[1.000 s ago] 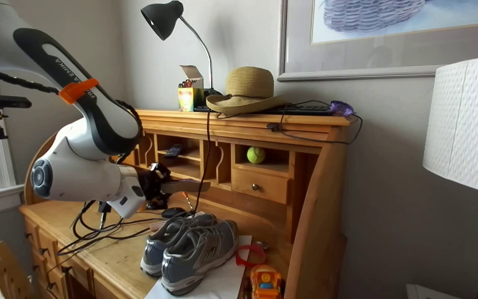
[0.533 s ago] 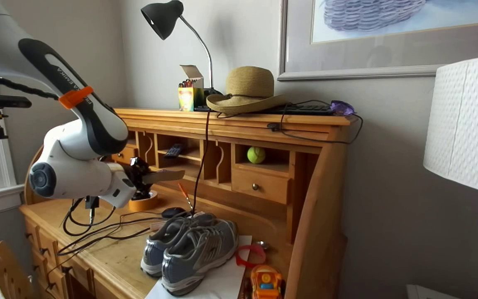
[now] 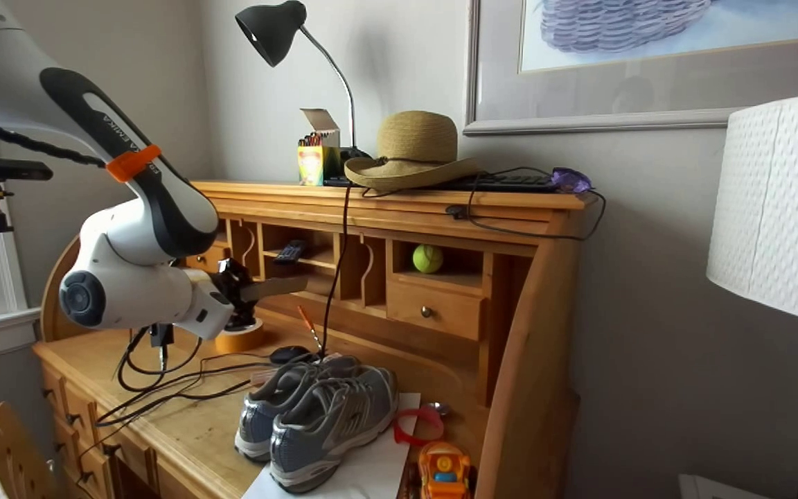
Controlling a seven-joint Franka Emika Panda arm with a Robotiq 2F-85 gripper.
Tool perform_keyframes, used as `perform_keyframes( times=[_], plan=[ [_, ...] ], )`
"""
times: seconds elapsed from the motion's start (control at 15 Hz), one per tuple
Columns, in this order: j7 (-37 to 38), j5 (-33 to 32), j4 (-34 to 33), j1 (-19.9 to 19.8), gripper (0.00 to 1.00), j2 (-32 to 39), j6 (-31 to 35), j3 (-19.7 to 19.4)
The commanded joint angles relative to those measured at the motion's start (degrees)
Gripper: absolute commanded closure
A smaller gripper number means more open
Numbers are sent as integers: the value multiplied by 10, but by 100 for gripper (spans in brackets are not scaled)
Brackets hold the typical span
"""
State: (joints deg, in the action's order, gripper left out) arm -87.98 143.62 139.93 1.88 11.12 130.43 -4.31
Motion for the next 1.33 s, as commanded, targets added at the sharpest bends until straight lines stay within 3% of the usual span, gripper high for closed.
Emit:
perform_keyframes(
  times=[0.0, 0.67, 1.27],
  plan=[
    [-11, -1, -29, -8, 92, 25, -18, -10],
    [45, 0, -161, 5, 92, 125, 17, -11],
    [114, 2, -214, 14, 92, 158, 59, -23]
  ],
)
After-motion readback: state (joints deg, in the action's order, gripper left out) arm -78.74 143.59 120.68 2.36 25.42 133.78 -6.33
